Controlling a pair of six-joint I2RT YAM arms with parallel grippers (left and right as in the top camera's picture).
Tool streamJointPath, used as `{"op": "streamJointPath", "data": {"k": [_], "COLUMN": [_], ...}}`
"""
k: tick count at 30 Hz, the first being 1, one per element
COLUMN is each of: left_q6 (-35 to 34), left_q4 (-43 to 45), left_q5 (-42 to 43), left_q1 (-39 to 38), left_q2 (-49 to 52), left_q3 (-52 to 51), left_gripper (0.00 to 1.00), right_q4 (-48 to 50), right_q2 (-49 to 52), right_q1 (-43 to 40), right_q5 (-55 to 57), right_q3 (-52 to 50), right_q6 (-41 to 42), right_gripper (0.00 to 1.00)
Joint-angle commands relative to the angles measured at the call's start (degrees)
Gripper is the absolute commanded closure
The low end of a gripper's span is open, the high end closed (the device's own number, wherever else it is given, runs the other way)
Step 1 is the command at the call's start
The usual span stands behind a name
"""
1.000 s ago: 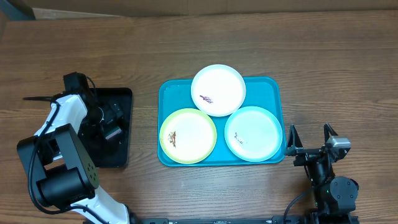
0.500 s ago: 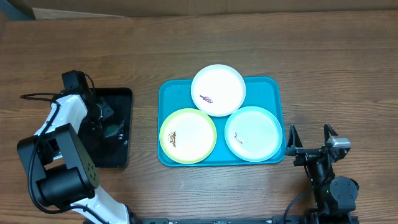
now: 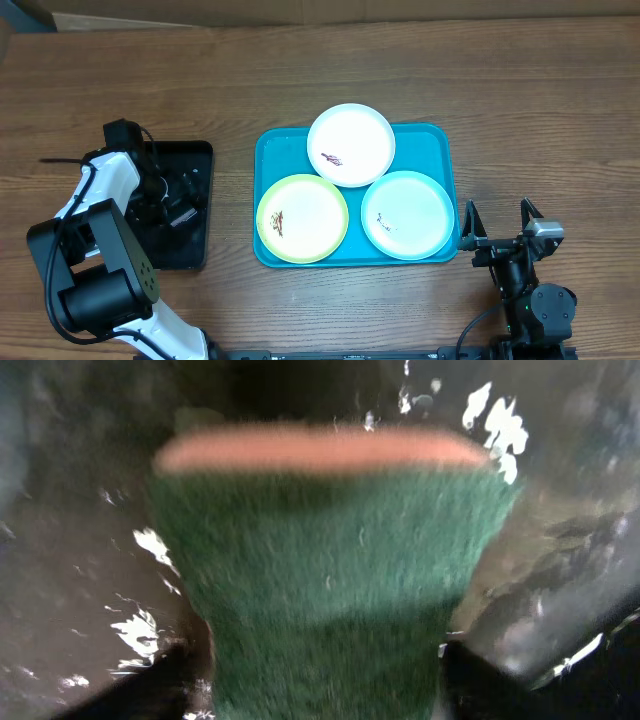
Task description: Clean dirty plates on tray and stack at the side
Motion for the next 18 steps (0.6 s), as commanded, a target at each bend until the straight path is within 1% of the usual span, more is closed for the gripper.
{"op": "streamJointPath", "data": {"k": [1, 2, 3, 4, 7, 8, 9, 10, 11, 14, 18], "left_q6": [0.4, 0.5, 0.4, 0.5, 0.4, 0.4, 0.4, 0.4, 0.5, 0.5, 0.5], "left_q4": [-1.2, -1.4, -1.3, -1.3, -0.7, -0.3, 0.2, 0.7, 1.4, 3.6, 6.4], "left_q5": [4.9, 4.9, 4.7, 4.7, 4.7, 4.7, 4.7, 4.7, 4.7, 2.9, -3.1], "left_q1": [-0.4, -0.4, -0.4, -0.4, -0.4, -0.4, -0.4, -0.4, -0.4, -0.4, -0.4], "left_q2": [0.6, 0.6, 0.6, 0.6, 0.6, 0.6, 0.6, 0.6, 0.6, 0.6, 0.6], "left_q3": [-0.4, -0.4, -0.4, -0.4, -0.4, -0.4, -0.4, -0.4, -0.4, -0.4, -0.4], "left_gripper": [0.55, 0.75, 0.89, 0.96, 0.96, 0.91, 0.67, 0.22, 0.0, 0.0, 0.0], "right_q4": [0.3, 0.3, 0.3, 0.3, 0.3, 0.3, 0.3, 0.3, 0.3, 0.3, 0.3], "right_q2": [-0.6, -0.6, -0.6, -0.6, -0.6, -0.6, -0.6, -0.6, -0.6, -0.6, -0.6], "right_q1": [0.3, 0.3, 0.3, 0.3, 0.3, 0.3, 0.3, 0.3, 0.3, 0.3, 0.3], "right_q5": [0.4, 0.4, 0.4, 0.4, 0.3, 0.4, 0.4, 0.4, 0.3, 0.3, 0.4], "right_q3": [-0.6, -0.6, -0.6, -0.6, -0.6, -0.6, -0.6, -0.6, -0.6, -0.6, -0.6], "right_q6": [-0.2, -0.2, -0.2, -0.2, -0.2, -0.2, -0.2, -0.2, -0.2, -0.2, -0.2], "right_gripper": [0.0, 0.0, 0.0, 0.0, 0.0, 0.0, 0.0, 0.0, 0.0, 0.0, 0.0]}}
